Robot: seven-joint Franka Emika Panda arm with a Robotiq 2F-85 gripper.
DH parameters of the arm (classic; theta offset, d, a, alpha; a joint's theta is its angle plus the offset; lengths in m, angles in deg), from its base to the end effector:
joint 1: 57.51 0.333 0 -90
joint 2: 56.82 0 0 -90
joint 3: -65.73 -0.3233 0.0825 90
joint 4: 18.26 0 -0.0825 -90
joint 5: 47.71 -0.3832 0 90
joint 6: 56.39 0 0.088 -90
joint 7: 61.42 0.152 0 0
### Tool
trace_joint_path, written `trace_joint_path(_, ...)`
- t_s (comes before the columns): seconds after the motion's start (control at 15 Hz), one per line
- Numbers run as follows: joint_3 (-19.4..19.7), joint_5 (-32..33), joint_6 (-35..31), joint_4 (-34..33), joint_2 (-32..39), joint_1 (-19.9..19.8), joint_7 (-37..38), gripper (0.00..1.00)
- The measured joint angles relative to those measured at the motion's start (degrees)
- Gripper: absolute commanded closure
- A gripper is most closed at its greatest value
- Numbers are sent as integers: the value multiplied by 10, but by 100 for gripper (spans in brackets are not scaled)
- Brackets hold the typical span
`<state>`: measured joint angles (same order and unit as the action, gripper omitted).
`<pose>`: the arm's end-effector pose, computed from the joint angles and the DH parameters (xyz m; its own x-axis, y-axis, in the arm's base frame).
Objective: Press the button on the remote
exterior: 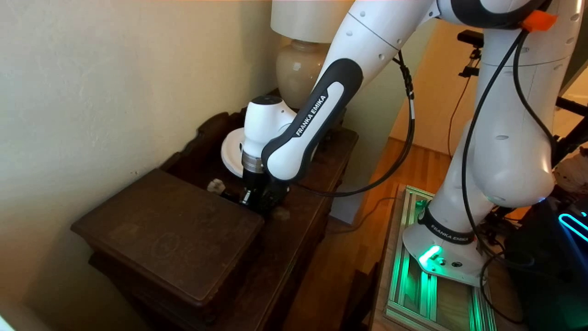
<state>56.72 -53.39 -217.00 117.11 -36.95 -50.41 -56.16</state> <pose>0.5043 0.1472 0.1546 0.9934 0.0810 0.0814 0.0892 -0.9907 -0.1026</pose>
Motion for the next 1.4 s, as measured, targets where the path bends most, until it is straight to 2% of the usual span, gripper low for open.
trace_joint_path(0.4, 28, 12, 0, 9, -11, 13, 4, 95)
trace_joint_path(0.47, 31, 14, 0, 11, -13, 14, 5, 70)
trace_joint_path(0.53, 33, 15, 0, 12, -17, 14, 6, 69)
trace_joint_path(0.67, 36, 19, 0, 20, -32, 14, 6, 60)
trace_joint_path(0.93, 49, 45, 5, 46, -91, 14, 13, 31)
trace_joint_path(1.2, 50, 64, 57, 72, -156, 13, 9, 3)
trace_joint_path(1.4, 47, 84, 108, 90, -202, 13, -2, 0)
